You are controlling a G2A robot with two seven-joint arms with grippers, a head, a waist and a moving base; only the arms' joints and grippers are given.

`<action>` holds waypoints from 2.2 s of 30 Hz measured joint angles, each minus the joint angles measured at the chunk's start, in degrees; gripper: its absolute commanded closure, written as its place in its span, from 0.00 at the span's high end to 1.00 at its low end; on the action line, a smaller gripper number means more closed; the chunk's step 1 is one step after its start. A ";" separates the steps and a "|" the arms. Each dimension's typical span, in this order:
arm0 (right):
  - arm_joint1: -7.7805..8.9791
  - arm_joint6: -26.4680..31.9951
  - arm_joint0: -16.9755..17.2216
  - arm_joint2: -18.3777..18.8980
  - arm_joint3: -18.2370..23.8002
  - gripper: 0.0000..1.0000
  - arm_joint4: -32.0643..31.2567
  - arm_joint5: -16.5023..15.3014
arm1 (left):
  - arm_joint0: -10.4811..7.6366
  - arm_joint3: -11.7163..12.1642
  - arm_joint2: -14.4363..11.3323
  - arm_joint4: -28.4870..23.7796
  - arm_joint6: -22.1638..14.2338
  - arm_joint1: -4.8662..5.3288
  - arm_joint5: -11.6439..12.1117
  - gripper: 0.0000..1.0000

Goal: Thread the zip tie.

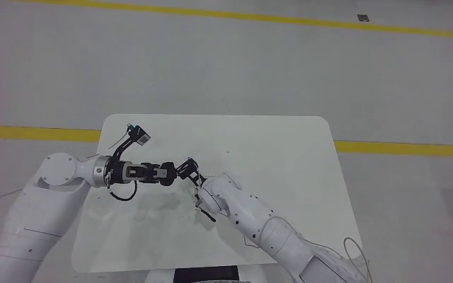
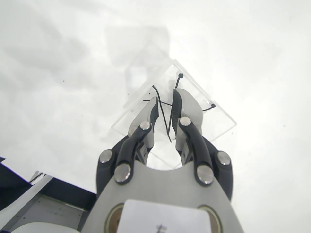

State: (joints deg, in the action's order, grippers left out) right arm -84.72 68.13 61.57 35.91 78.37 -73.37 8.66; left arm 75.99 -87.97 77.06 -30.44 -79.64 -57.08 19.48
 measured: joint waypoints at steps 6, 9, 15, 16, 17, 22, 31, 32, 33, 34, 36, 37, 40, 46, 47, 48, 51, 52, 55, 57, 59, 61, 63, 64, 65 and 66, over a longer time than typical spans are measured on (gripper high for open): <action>-0.33 0.52 0.09 -0.38 -0.55 0.27 -1.16 -1.35 | 0.00 0.00 0.00 0.00 0.00 0.00 0.00 0.00; -0.58 0.53 0.04 -0.39 -1.14 0.25 -1.29 -1.48 | 0.00 0.00 0.00 0.00 0.00 0.00 0.00 0.00; -1.17 0.64 -0.34 -0.46 -2.24 0.09 -1.80 -1.33 | 0.00 0.00 0.00 0.00 0.00 0.00 0.00 0.00; -1.25 0.64 -0.37 -0.44 -2.30 0.07 -1.87 -1.26 | 0.00 0.00 0.00 0.00 0.00 0.00 0.00 0.00; -1.32 0.62 -0.39 -0.39 -2.33 0.03 -1.93 -1.19 | 0.00 0.00 0.00 0.00 0.00 0.00 0.00 0.00; -1.56 0.63 -0.40 0.16 -2.42 0.00 -2.39 -1.06 | 0.00 0.00 0.00 0.00 0.00 0.00 0.00 0.00; -1.19 0.35 1.51 2.43 1.13 0.00 -3.39 -1.06 | 0.00 0.00 0.00 0.00 0.00 0.00 0.00 0.00; -1.03 0.35 1.94 2.86 1.89 0.00 -3.55 -1.20 | 0.00 0.00 0.00 0.00 0.00 0.00 0.00 0.00; -0.80 0.35 2.59 3.51 3.01 0.00 -3.72 -1.42 | 0.00 0.00 0.00 0.00 0.00 0.00 0.00 0.00; -0.60 0.30 3.13 4.05 3.92 0.00 -3.81 -1.61 | 0.00 0.00 0.00 0.00 0.00 0.00 0.00 0.00; -0.16 0.30 4.32 5.18 5.72 0.00 -4.15 -2.07 | 0.00 0.00 0.00 0.00 0.00 0.00 0.00 0.00; 0.13 0.16 5.16 5.98 6.97 0.00 -4.18 -2.40 | 0.00 0.00 0.00 0.00 0.00 0.00 0.00 0.00; 0.92 -1.22 7.64 8.51 10.37 0.00 -3.54 -3.30 | 0.00 0.00 0.00 0.00 0.00 0.00 0.00 0.00; 2.69 -6.71 14.16 15.08 17.85 0.00 0.66 -6.34 | 0.00 0.00 0.00 0.00 0.00 0.00 0.00 0.00; 2.95 -7.67 15.19 16.17 18.86 0.00 1.57 -6.93 | 0.00 0.00 0.00 0.00 0.00 0.00 0.00 0.00; 3.26 -9.10 16.59 17.64 20.08 0.00 3.08 -7.69 | 0.00 0.00 0.00 0.00 0.00 0.00 0.00 0.00; 3.89 -12.51 19.48 20.71 21.76 0.00 6.94 -9.82 | 0.00 0.00 0.00 0.00 0.00 0.00 0.00 0.00; 4.12 -13.81 20.51 21.92 22.05 0.00 8.66 -10.78 | 0.00 0.00 0.00 0.00 0.00 0.00 0.00 0.00; 4.45 -15.60 21.85 23.70 22.15 0.00 11.02 -11.54 | 0.00 0.00 0.00 0.00 0.00 0.00 0.00 0.00; 4.45 -15.58 21.84 23.70 22.13 0.00 11.02 -11.52 | 0.00 0.00 0.00 0.00 0.00 0.00 0.00 0.00; 4.44 -15.54 21.81 23.65 22.13 0.00 10.96 -11.49 | 0.00 0.00 0.00 0.00 0.00 0.00 0.00 0.00; 4.44 -15.53 21.80 23.65 22.13 0.00 10.95 -11.49 | 0.00 0.00 0.00 0.00 0.00 0.00 0.00 0.00; 4.43 -15.57 21.84 23.67 22.09 0.00 10.99 -11.45 | 0.00 0.00 0.00 0.00 0.00 0.00 0.00 0.00; 4.40 -16.00 22.08 23.76 21.91 0.00 11.39 -11.16 | 0.00 0.00 0.00 0.00 0.00 0.00 0.00 0.00; 4.38 -17.03 22.43 23.83 21.58 0.00 12.18 -10.75 | 0.00 0.00 0.00 0.00 0.00 0.00 0.00 0.00; 4.36 -18.86 22.75 23.98 21.28 0.00 12.99 -10.18 | 0.00 0.00 0.00 0.00 0.00 0.00 0.00 0.00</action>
State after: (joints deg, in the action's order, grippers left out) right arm -80.36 49.27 84.33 59.89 99.65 -60.38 -1.52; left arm 75.99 -87.97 77.06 -30.44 -79.64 -57.08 19.48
